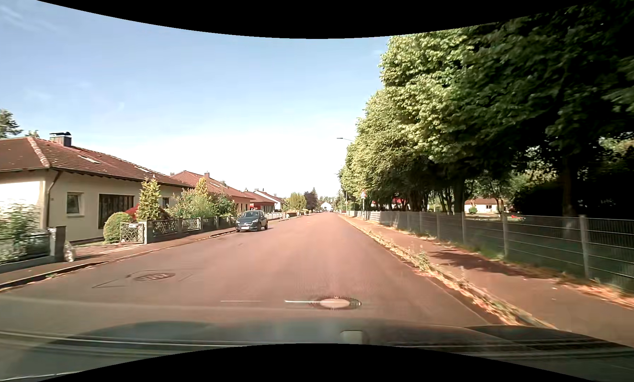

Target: Follow the waypoints while adhering to traffic rules and regulations

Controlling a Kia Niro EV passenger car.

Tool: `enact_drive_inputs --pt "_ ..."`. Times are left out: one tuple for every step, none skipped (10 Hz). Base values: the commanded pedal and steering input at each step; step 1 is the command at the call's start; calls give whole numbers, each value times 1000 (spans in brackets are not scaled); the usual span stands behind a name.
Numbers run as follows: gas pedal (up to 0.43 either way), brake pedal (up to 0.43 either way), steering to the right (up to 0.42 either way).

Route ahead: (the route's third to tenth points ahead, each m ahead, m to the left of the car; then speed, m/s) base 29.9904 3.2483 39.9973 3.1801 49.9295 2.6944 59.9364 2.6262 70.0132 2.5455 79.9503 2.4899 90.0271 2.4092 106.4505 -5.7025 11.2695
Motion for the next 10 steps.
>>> enact_drive_inputs --pt "169 0 -6" --pt "169 0 -6" --pt "157 0 -5" --pt "157 0 -6" --pt "150 0 -5" --pt "150 0 -6" --pt "150 0 -6" --pt "130 0 -5" --pt "98 0 -4" --pt "28 0 -1"
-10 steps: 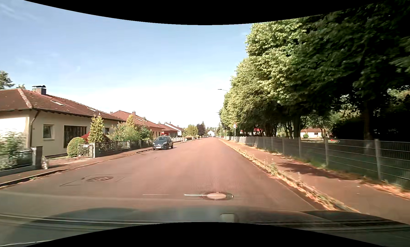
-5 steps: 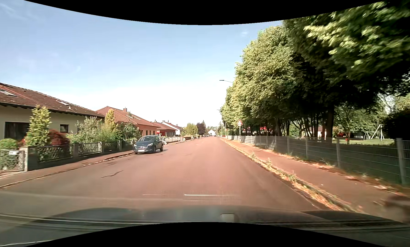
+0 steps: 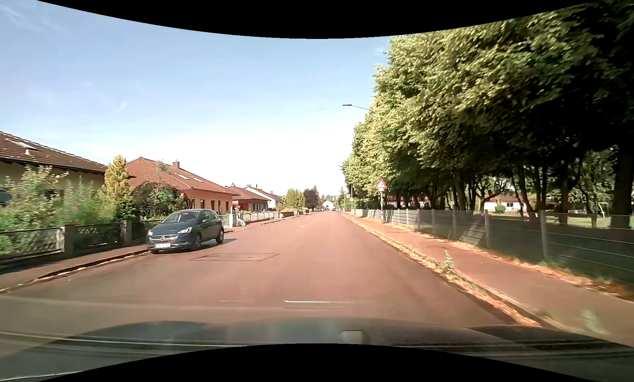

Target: Follow the waypoints while adhering to traffic rules and regulations

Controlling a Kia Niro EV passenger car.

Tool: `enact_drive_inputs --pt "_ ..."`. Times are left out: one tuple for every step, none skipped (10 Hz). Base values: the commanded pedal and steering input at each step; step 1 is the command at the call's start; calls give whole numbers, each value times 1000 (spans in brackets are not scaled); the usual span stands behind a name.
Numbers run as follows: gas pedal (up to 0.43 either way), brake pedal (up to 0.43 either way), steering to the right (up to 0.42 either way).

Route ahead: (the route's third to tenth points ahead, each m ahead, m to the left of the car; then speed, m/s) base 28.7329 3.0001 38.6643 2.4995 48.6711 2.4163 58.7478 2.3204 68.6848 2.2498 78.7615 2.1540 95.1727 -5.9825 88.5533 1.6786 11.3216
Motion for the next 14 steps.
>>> enact_drive_inputs --pt "0 0 -1" --pt "0 0 -1" --pt "0 0 0" --pt "0 0 0" --pt "0 0 0" --pt "0 0 1" --pt "0 0 0" --pt "0 0 1" --pt "0 0 1" --pt "0 0 2" --pt "0 0 1" --pt "0 0 2" --pt "0 0 2" --pt "0 0 2"
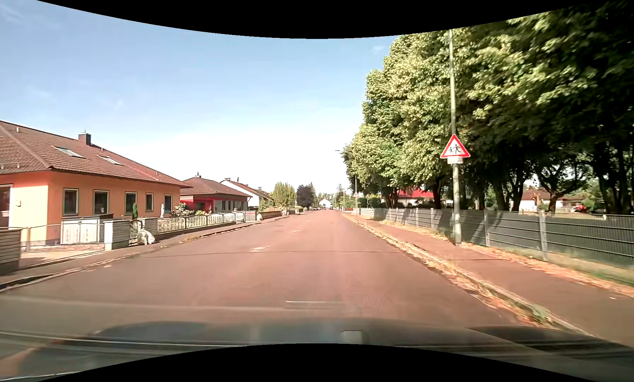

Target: Follow the waypoints while adhering to traffic rules and regulations

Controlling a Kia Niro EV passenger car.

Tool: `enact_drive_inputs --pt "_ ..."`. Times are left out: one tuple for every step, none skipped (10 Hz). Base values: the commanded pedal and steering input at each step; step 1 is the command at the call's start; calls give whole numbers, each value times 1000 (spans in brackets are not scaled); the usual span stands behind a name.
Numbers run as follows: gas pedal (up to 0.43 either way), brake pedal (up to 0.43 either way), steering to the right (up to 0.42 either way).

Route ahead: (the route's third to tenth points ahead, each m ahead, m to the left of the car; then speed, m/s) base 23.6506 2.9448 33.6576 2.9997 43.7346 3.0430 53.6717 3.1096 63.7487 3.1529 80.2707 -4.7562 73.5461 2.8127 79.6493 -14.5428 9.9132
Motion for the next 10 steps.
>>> enact_drive_inputs --pt "0 0 2" --pt "0 0 2" --pt "0 0 2" --pt "0 0 1" --pt "0 0 1" --pt "0 0 2" --pt "0 0 5" --pt "0 0 5" --pt "0 0 5" --pt "0 0 5"
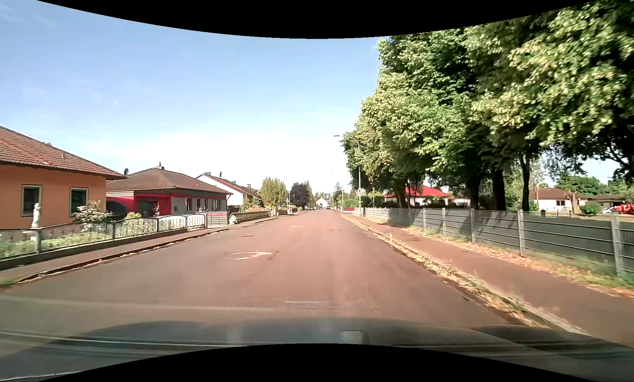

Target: Follow the waypoints while adhering to traffic rules and regulations

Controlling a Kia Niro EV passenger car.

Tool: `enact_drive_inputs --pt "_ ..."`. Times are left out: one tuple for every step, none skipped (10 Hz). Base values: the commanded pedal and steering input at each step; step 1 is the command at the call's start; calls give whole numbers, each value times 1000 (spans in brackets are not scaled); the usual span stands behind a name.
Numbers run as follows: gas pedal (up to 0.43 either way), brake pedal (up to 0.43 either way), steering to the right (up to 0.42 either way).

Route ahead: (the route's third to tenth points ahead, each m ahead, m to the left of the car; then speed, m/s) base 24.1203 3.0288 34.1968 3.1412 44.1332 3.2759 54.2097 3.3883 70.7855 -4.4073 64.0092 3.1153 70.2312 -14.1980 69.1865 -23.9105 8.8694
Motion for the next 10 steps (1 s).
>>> enact_drive_inputs --pt "0 0 4" --pt "0 0 4" --pt "0 0 3" --pt "0 0 3" --pt "0 0 3" --pt "0 0 3" --pt "0 0 2" --pt "0 0 2" --pt "0 0 2" --pt "0 0 2"
